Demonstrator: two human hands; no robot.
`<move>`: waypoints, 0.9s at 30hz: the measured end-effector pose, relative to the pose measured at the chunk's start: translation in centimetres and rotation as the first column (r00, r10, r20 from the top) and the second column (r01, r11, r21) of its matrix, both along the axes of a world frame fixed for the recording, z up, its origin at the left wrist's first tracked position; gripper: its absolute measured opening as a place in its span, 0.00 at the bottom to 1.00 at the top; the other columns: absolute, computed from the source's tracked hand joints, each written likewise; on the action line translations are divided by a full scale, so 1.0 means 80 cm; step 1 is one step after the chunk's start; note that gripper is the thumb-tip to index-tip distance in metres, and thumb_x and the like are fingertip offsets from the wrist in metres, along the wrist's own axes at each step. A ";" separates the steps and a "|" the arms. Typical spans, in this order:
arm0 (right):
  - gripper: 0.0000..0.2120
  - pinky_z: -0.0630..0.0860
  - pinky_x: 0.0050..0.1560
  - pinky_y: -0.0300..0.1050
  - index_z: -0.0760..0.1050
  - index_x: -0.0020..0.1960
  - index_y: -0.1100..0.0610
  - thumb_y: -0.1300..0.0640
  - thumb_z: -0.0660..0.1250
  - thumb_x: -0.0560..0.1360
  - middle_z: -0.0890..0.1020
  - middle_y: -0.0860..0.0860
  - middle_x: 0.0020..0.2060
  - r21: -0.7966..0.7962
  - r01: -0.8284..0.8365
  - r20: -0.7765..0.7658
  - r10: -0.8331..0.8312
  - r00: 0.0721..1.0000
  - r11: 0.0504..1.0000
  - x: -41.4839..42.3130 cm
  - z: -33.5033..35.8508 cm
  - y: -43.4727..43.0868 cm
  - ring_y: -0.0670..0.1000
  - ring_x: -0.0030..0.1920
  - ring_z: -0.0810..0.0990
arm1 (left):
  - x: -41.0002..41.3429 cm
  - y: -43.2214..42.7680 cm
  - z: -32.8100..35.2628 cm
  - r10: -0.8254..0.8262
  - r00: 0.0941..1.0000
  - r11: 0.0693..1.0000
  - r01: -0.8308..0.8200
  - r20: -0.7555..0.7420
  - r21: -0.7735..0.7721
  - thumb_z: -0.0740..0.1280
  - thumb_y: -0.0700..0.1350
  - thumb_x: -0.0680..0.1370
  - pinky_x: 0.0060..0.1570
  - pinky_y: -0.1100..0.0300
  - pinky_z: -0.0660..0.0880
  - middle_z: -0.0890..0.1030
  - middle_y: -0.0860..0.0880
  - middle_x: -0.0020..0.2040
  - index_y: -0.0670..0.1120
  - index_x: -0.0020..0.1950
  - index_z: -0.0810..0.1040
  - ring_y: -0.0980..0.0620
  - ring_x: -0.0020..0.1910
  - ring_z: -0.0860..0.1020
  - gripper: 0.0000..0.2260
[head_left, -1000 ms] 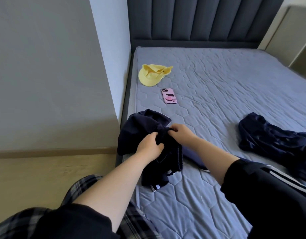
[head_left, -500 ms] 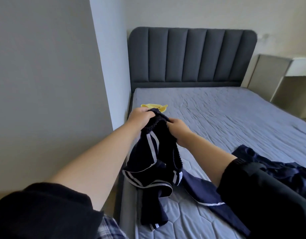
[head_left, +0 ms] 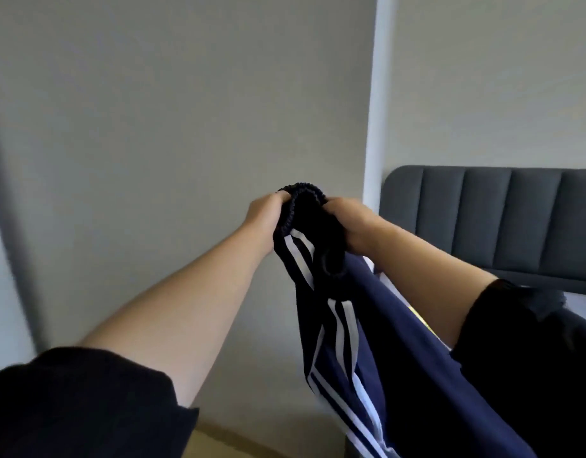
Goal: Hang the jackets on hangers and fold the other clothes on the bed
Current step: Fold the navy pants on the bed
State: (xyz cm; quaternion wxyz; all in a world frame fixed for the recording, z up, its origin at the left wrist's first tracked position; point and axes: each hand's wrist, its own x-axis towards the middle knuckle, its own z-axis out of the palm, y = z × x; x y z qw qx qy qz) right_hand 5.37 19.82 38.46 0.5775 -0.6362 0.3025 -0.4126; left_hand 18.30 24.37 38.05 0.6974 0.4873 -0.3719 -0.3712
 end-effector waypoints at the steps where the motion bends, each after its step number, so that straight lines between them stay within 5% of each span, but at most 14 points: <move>1: 0.14 0.76 0.33 0.39 0.75 0.45 0.62 0.71 0.51 0.75 0.76 0.57 0.36 0.003 -0.071 0.034 0.071 0.997 0.997 0.033 0.020 0.007 0.52 0.33 0.77 | 0.029 0.014 0.015 0.020 1.000 0.999 -0.021 -0.021 -0.036 0.64 0.41 0.75 0.45 0.55 0.73 0.79 0.45 0.41 0.43 0.42 0.78 0.46 0.41 0.78 0.04; 5: 0.16 0.78 0.37 0.42 0.76 0.45 0.61 0.73 0.52 0.75 0.78 0.57 0.38 -0.100 -0.328 0.111 0.338 0.935 0.939 0.158 0.089 0.047 0.53 0.36 0.79 | 0.132 0.082 0.067 0.188 0.982 0.975 -0.190 -0.031 -0.115 0.62 0.43 0.76 0.48 0.53 0.75 0.80 0.44 0.43 0.43 0.47 0.78 0.45 0.42 0.78 0.06; 8: 0.15 0.78 0.35 0.40 0.79 0.45 0.61 0.73 0.55 0.76 0.81 0.55 0.38 -0.272 -0.383 0.018 0.402 0.915 0.883 0.230 0.118 0.077 0.51 0.37 0.81 | 0.193 0.137 0.091 0.305 0.952 0.945 -0.302 0.003 -0.125 0.62 0.41 0.76 0.37 0.60 0.74 0.79 0.46 0.35 0.44 0.40 0.77 0.48 0.34 0.77 0.07; 10: 0.15 0.77 0.34 0.39 0.80 0.48 0.61 0.73 0.57 0.74 0.82 0.54 0.38 -0.487 -0.303 -0.129 0.275 0.953 0.819 0.262 0.123 0.084 0.50 0.37 0.81 | 0.225 0.172 0.100 0.425 0.899 0.905 -0.420 0.103 -0.074 0.64 0.38 0.76 0.32 0.62 0.73 0.78 0.47 0.32 0.43 0.39 0.77 0.49 0.31 0.77 0.07; 12: 0.16 0.75 0.38 0.42 0.81 0.48 0.62 0.73 0.57 0.71 0.82 0.57 0.40 -0.729 -0.240 -0.310 0.003 0.951 0.641 0.283 0.117 0.081 0.54 0.41 0.79 | 0.256 0.203 0.098 0.525 0.750 0.821 -0.570 0.402 -0.009 0.66 0.36 0.75 0.39 0.62 0.78 0.81 0.46 0.40 0.41 0.49 0.81 0.49 0.39 0.80 0.06; 14: 0.15 0.71 0.39 0.44 0.80 0.45 0.63 0.72 0.57 0.68 0.81 0.60 0.41 -0.826 -0.301 -0.441 -0.215 0.871 0.476 0.297 0.100 0.076 0.57 0.42 0.78 | 0.281 0.228 0.088 0.433 0.552 0.736 -0.673 0.712 0.074 0.69 0.35 0.75 0.56 0.59 0.75 0.81 0.44 0.53 0.42 0.60 0.80 0.47 0.53 0.79 0.14; 17: 0.09 0.69 0.37 0.45 0.77 0.42 0.63 0.70 0.59 0.70 0.78 0.59 0.38 -0.847 -0.378 -0.516 -0.406 0.755 0.373 0.313 0.066 0.072 0.60 0.41 0.77 | 0.305 0.250 0.075 0.309 0.369 0.669 -0.739 0.876 0.076 0.68 0.35 0.75 0.59 0.59 0.72 0.80 0.44 0.57 0.43 0.59 0.80 0.46 0.58 0.77 0.13; 21: 0.06 0.69 0.38 0.46 0.69 0.38 0.60 0.68 0.59 0.72 0.71 0.55 0.32 -0.819 -0.333 -0.551 -0.478 0.684 0.468 0.324 0.038 0.051 0.58 0.38 0.73 | 0.333 0.262 0.071 0.305 0.255 0.642 -0.766 0.918 0.000 0.67 0.35 0.75 0.50 0.63 0.70 0.80 0.48 0.51 0.44 0.55 0.82 0.49 0.50 0.76 0.11; 27: 0.09 0.70 0.38 0.46 0.67 0.34 0.61 0.67 0.62 0.71 0.74 0.57 0.34 -0.803 -0.184 -0.539 -0.561 0.628 0.566 0.303 0.035 0.022 0.59 0.37 0.75 | 0.366 0.267 0.058 0.195 0.151 0.613 -0.790 0.969 0.000 0.71 0.40 0.74 0.50 0.61 0.71 0.79 0.48 0.50 0.44 0.54 0.82 0.49 0.48 0.75 0.09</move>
